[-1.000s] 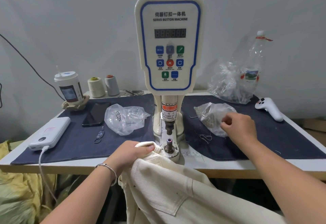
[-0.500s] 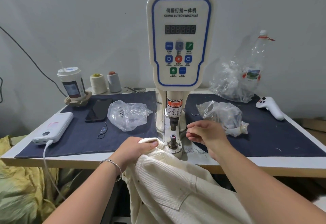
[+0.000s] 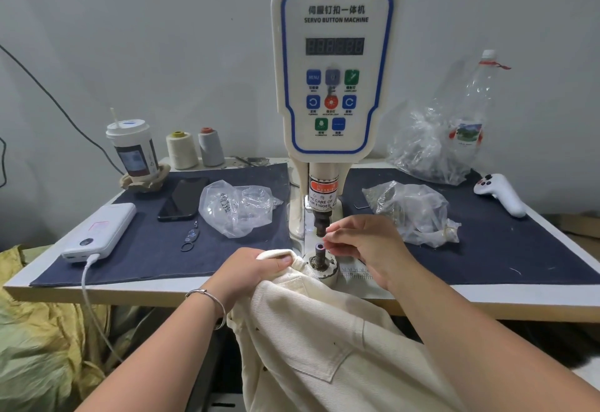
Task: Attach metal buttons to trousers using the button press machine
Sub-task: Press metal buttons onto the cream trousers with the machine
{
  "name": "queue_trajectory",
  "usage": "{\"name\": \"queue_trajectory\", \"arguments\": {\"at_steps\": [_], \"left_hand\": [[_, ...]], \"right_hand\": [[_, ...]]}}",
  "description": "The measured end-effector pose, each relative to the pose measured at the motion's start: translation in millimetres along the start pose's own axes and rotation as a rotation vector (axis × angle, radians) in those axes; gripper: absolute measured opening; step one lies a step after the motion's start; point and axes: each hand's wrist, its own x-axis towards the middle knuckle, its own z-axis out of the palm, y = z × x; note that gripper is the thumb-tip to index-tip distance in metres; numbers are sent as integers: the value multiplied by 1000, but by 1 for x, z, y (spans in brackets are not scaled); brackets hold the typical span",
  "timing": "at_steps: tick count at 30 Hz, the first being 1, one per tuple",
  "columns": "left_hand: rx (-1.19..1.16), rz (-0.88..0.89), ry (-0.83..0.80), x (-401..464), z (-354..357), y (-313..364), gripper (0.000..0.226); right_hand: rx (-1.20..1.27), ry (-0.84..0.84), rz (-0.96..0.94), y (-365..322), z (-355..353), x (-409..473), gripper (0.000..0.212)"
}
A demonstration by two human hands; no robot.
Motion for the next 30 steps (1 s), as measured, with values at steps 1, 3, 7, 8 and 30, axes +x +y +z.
{"name": "queue_trajectory", "arguments": {"at_steps": [1, 3, 7, 8, 30], "left_hand": [[2, -1, 0, 0, 0, 0, 27], [-4, -1, -2, 0, 0, -1, 27], [1, 1, 6, 1, 0, 0, 28], [3, 3, 6, 1, 0, 0, 28], [-10, 2, 10, 3, 1, -3, 28]], "right_hand": [[15, -9, 14, 0, 1, 0, 14], [54, -16, 56, -1, 3, 0, 13], [174, -29, 137, -3, 3, 0, 13], [209, -34, 157, -4, 3, 0, 14], [333, 56, 354, -16, 4, -13, 17]]}}
